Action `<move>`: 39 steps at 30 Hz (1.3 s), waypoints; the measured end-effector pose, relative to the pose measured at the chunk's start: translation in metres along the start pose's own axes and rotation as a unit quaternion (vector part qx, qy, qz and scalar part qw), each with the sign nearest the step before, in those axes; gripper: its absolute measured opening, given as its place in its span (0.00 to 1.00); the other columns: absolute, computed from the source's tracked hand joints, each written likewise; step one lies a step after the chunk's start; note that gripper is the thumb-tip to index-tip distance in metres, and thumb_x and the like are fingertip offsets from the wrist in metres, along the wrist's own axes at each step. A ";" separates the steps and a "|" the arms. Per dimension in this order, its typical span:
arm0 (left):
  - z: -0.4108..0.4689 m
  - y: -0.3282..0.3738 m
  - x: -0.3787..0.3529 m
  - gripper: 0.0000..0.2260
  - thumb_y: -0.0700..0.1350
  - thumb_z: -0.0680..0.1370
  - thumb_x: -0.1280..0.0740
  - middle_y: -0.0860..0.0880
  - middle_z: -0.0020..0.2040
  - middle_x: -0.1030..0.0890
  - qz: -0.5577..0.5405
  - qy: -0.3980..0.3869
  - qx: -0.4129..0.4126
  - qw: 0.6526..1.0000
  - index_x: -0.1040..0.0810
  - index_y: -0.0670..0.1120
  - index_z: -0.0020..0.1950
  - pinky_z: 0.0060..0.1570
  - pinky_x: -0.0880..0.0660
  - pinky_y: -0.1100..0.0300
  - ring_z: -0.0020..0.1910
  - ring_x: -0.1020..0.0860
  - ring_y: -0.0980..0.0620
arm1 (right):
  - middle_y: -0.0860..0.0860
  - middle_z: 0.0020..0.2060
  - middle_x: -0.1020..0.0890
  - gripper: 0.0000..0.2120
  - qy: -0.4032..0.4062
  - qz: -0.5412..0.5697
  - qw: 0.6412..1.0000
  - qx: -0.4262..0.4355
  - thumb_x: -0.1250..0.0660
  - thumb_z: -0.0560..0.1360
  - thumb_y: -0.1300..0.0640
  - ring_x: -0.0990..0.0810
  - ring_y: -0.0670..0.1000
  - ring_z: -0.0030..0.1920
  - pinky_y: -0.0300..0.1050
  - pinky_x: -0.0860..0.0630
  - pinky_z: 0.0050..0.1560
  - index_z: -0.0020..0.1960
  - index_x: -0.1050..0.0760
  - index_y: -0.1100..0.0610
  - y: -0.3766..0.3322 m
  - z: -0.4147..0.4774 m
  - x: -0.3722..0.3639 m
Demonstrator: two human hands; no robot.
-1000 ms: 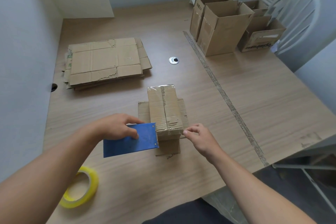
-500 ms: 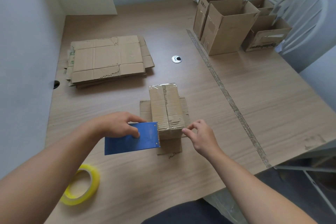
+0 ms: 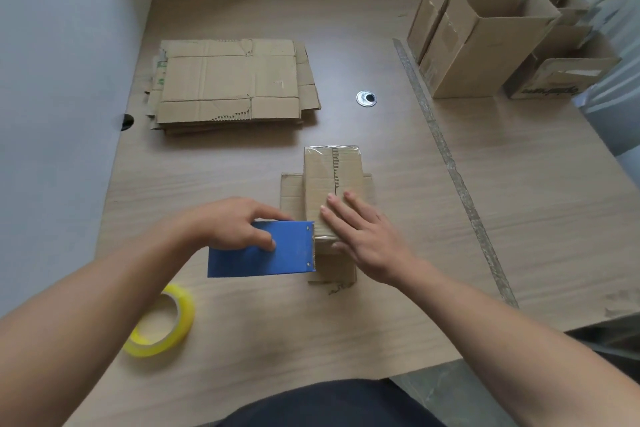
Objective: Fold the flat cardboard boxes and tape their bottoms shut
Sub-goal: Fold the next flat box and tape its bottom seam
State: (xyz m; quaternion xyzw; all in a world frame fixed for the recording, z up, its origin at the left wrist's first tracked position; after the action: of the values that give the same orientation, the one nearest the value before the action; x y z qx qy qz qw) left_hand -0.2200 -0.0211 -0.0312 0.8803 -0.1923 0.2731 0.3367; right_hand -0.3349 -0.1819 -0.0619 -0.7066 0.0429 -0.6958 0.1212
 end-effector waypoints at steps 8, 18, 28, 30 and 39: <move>-0.021 -0.015 0.002 0.24 0.54 0.75 0.30 0.62 0.65 0.24 -0.019 0.006 -0.037 0.999 0.32 0.73 0.66 0.59 0.30 0.59 0.59 0.26 0.56 | 0.55 0.73 0.30 0.27 0.052 -0.027 0.998 0.028 0.43 0.80 0.44 0.35 0.62 0.74 0.58 0.30 0.70 0.74 0.30 0.56 -0.001 0.001 0.002; -0.038 -0.063 0.011 0.23 0.55 0.75 0.31 0.59 0.61 0.22 -0.009 0.022 0.016 1.000 0.31 0.73 0.66 0.58 0.28 0.56 0.56 0.24 0.54 | 0.49 0.76 0.37 0.27 0.029 0.017 0.999 -0.006 0.40 0.80 0.43 0.42 0.58 0.78 0.51 0.41 0.76 0.76 0.37 0.52 0.004 0.000 -0.004; 0.008 -0.044 0.002 0.26 0.58 0.70 0.39 0.56 0.52 0.21 0.085 0.122 0.058 0.987 0.36 0.71 0.69 0.48 0.26 0.54 0.47 0.28 0.50 | 0.47 0.77 0.40 0.28 -0.001 0.060 0.998 -0.031 0.45 0.80 0.40 0.48 0.54 0.79 0.45 0.51 0.78 0.76 0.38 0.52 0.003 0.001 -0.005; 0.012 -0.033 0.003 0.26 0.57 0.71 0.40 0.55 0.53 0.20 0.097 0.144 0.062 0.983 0.36 0.71 0.69 0.44 0.29 0.54 0.46 0.29 0.49 | 0.47 0.77 0.41 0.28 -0.002 0.070 0.997 -0.033 0.46 0.80 0.41 0.48 0.54 0.79 0.45 0.52 0.78 0.76 0.38 0.52 0.003 0.001 -0.005; -0.002 0.018 -0.001 0.16 0.52 0.74 0.39 0.48 0.47 0.21 0.162 0.216 0.124 0.955 0.28 0.57 0.62 0.35 0.39 0.56 0.45 0.25 0.41 | 0.46 0.77 0.42 0.29 0.009 0.100 0.993 -0.069 0.49 0.80 0.40 0.50 0.53 0.79 0.37 0.59 0.77 0.76 0.34 0.53 -0.002 0.004 -0.004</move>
State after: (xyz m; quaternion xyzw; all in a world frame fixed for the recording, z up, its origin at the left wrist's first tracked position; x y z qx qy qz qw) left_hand -0.2312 -0.0319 -0.0221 0.7922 -0.2198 0.5295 0.2092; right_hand -0.3318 -0.1784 -0.0654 -0.6990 0.1622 -0.6820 0.1412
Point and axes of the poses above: each hand's wrist, its own z-axis towards the middle knuckle, its own x-axis out of the back of the hand, y = z × x, the point moved 8 cm from there along z, towards the middle knuckle
